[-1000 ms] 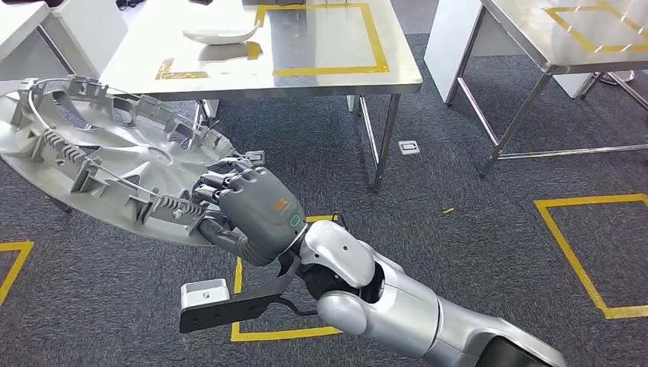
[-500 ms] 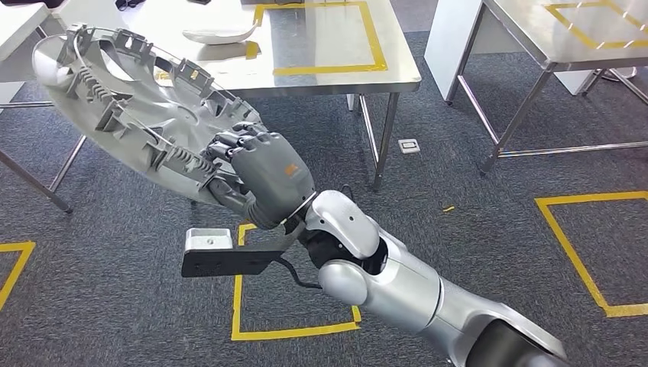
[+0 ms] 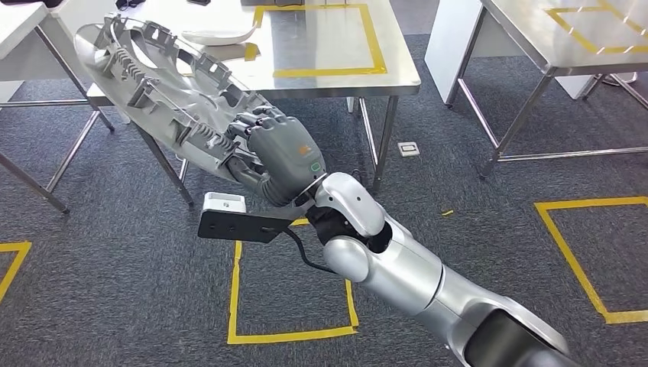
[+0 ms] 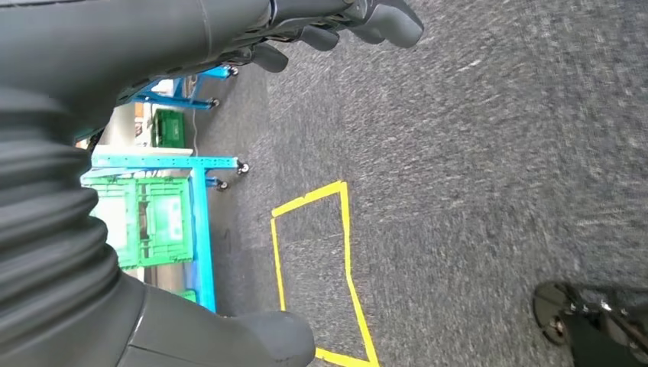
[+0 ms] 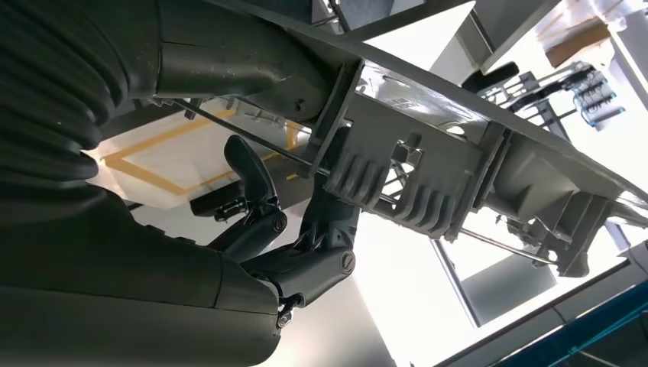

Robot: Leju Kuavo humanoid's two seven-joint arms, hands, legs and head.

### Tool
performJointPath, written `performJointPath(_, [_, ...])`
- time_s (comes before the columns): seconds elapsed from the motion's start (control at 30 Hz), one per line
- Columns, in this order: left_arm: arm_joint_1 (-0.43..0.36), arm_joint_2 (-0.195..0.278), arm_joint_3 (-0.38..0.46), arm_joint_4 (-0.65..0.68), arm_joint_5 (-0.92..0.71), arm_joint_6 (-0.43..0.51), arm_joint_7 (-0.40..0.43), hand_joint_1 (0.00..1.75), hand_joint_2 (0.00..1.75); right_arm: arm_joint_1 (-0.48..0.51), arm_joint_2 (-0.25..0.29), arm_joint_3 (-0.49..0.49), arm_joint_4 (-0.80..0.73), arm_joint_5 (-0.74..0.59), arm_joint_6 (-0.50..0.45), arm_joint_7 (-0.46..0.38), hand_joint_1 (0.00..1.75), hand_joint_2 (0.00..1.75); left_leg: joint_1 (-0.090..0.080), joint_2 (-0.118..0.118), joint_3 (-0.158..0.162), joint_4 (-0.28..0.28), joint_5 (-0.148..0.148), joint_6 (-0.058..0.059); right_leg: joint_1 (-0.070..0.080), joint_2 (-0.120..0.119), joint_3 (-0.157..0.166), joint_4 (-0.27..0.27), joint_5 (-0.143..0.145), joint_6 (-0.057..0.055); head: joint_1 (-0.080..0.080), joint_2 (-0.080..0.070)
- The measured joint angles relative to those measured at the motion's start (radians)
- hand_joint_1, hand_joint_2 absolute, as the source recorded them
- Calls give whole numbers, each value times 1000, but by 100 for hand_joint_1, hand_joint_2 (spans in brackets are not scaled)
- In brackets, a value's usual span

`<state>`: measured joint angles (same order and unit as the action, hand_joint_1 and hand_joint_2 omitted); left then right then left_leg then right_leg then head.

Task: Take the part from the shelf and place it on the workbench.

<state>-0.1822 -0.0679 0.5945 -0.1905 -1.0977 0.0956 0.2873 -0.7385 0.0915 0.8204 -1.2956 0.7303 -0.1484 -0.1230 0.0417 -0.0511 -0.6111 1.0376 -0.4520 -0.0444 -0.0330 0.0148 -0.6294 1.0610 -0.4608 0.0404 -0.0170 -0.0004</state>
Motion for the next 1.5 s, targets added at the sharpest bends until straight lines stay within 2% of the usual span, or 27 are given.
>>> performJointPath(0.1, [-2, 0, 0, 0, -4, -2, 2, 0, 175, 0, 1, -1, 5, 1, -3, 0, 175, 175, 1, -1, 6, -7, -7, -22, 4, 0, 7, -5, -10, -31, 1, 0])
performJointPath(0.17, [-5, 0, -1, 0, -7, -4, 3, 0, 175, 1, 3, -1, 6, 1, -4, 1, 175, 175, 1, 14, -4, 20, -20, -29, 3, -5, 22, -10, -14, -48, -1, 0])
performJointPath(0.2, [-7, -1, -1, 0, -8, -5, 3, 0, 175, 1, 4, -1, 7, 2, -4, 1, 175, 175, 0, 25, -27, 64, -36, -30, 3, -9, 30, -12, -17, -55, -3, 0])
performJointPath(0.27, [-10, -1, -1, 0, -10, -7, 4, 0, 175, 2, 5, -1, 10, 2, -7, 1, 175, 175, -3, 40, -107, 199, -75, -27, 8, -14, 43, -13, -28, -65, -5, 0])
performJointPath(0.3, [-10, -1, -1, 0, -10, -8, 4, 0, 175, 4, 5, -1, 12, 2, -8, 1, 175, 175, -4, 42, -146, 253, -81, -25, 11, -16, 50, -13, -35, -67, -4, 0])
performJointPath(0.33, [-9, -1, -1, 0, -10, -8, 5, 0, 175, 6, 5, -1, 15, 1, -9, 1, 175, 175, -6, 42, -171, 276, -70, -23, 13, -17, 60, -13, -43, -68, -5, 0])
performJointPath(0.37, [-8, 0, -1, 0, -11, -8, 5, 0, 175, 7, 5, -1, 19, 0, -10, 1, 175, 175, -8, 43, -176, 260, -39, -18, 14, -17, 70, -13, -52, -68, -5, 0])
performJointPath(0.4, [-7, 0, -1, 0, -11, -8, 6, 0, 175, 8, 5, -1, 22, -2, -11, 1, 175, 175, -10, 44, -162, 208, 5, -13, 15, -17, 83, -13, -62, -66, -5, 0])
performJointPath(0.47, [-8, 3, -1, 1, -11, -8, 5, 0, 175, 8, 5, -1, 27, -5, -14, 0, 175, 175, -18, 53, -110, 76, 73, 1, 17, -18, 104, -15, -83, -58, -5, 0])
performJointPath(0.53, [-10, 5, -1, 1, -11, -8, 5, 0, 175, 7, 4, -1, 29, -5, -19, -1, 175, 175, -28, 61, -76, 11, 77, 15, 20, -19, 118, -20, -95, -45, -6, 0])
performJointPath(0.6, [-11, 6, -1, 1, -11, -8, 4, 0, 175, 6, 4, -2, 30, -7, -21, -2, 175, 175, -29, 58, -62, -1, 57, 30, 21, -21, 126, -17, -89, -31, -6, 0])
performJointPath(0.63, [-11, 6, -1, 1, -12, -8, 4, 0, 175, 7, 4, -2, 31, -8, -21, -2, 175, 175, -27, 54, -53, -7, 51, 38, 20, -22, 122, 0, -82, -26, -4, 0])
performJointPath(0.7, [-10, 7, -1, 1, -12, -8, 4, 0, 175, 7, 4, -2, 33, -11, -21, -1, 175, 175, -25, 48, -34, -13, 40, 51, 19, -20, 71, 83, -84, -20, -2, 0])
performJointPath(0.77, [-10, 7, -1, 1, -12, -8, 4, 0, 175, 8, 3, -2, 35, -12, -21, -2, 175, 175, -25, 42, -18, -15, 23, 57, 18, -17, -15, 198, -126, -15, -1, 0])
performJointPath(0.83, [-8, 6, -1, 1, -12, -8, 4, 0, 175, 9, 0, -2, 39, -13, -21, -3, 175, 175, -26, 36, 4, -15, 3, 58, 19, -16, -84, 254, -163, -14, -1, 0])
performJointPath(0.87, [-7, 6, -1, 2, -12, -8, 4, 0, 175, 11, -1, -2, 42, -14, -21, -3, 175, 175, -27, 33, 19, -14, -8, 57, 20, -16, -98, 240, -155, -15, -1, 0])
performJointPath(0.9, [-7, 6, -1, 2, -13, -8, 4, 0, 175, 12, -2, -2, 44, -15, -22, -3, 175, 175, -27, 30, 35, -14, -21, 56, 21, -15, -98, 195, -124, -18, -1, 0])
performJointPath(0.97, [-6, 5, -1, 3, -14, -9, 5, 0, 175, 14, -4, -2, 50, -17, -27, -3, 175, 175, -28, 26, 64, -13, -46, 51, 27, -14, -77, 61, -11, -30, -2, 0])
performJointPath(1.03, [-7, 3, -1, 4, -15, -11, 5, 0, 175, 16, -5, -3, 54, -18, -35, -4, 175, 175, -30, 21, 82, -16, -68, 41, 36, -13, -61, -25, 63, -42, -3, 0])
performJointPath(1.13, [-9, 3, -1, 3, -15, -12, 6, 0, 175, 18, -6, -7, 56, -19, -44, -2, 175, 175, -30, 20, 101, -9, -71, 21, 36, -11, -30, -50, 61, -63, -3, 0])
performJointPath(1.2, [-9, 4, -1, 2, -15, -12, 4, 0, 175, 22, -6, -9, 55, -19, -48, -1, 175, 175, -29, 29, 76, 55, -68, 12, 31, -11, 0, -58, 50, -76, -6, 0])
performJointPath(1.23, [-10, 4, -1, 2, -15, -12, 3, 0, 175, 25, -6, -9, 55, -18, -50, 0, 175, 175, -28, 34, 41, 112, -76, 8, 30, -12, 14, -60, 41, -80, -9, 0])
performJointPath(1.3, [-6, 5, -1, 2, -15, -12, 2, 0, 175, 31, -7, -13, 55, -16, -52, 0, 175, 175, -26, 39, -43, 221, -121, -1, 28, -12, 40, -60, 17, -82, -11, 0])
performJointPath(1.37, [2, 8, -1, 2, -15, -11, 0, 0, 175, 39, -8, -20, 55, -16, -52, 2, 175, 175, -23, 41, -97, 244, -162, -5, 24, -10, 74, -60, -12, -78, -11, 0])
performJointPath(1.4, [5, 9, -1, 3, -14, -11, 0, 0, 175, 43, -9, -23, 55, -16, -52, 2, 175, 175, -21, 43, -104, 214, -153, -5, 22, -9, 93, -60, -27, -75, -11, 0])
performJointPath(1.43, [8, 10, -1, 3, -14, -11, 0, 0, 175, 45, -9, -25, 55, -16, -52, 3, 175, 175, -19, 46, -102, 158, -114, -7, 19, -9, 114, -59, -44, -70, -11, 0])
performJointPath(1.5, [12, 11, -1, 5, -12, -10, -2, 0, 175, 46, -10, -27, 56, -16, -52, 2, 175, 175, -16, 60, -91, 36, 18, -8, 19, -8, 144, -56, -78, -58, -15, 0])
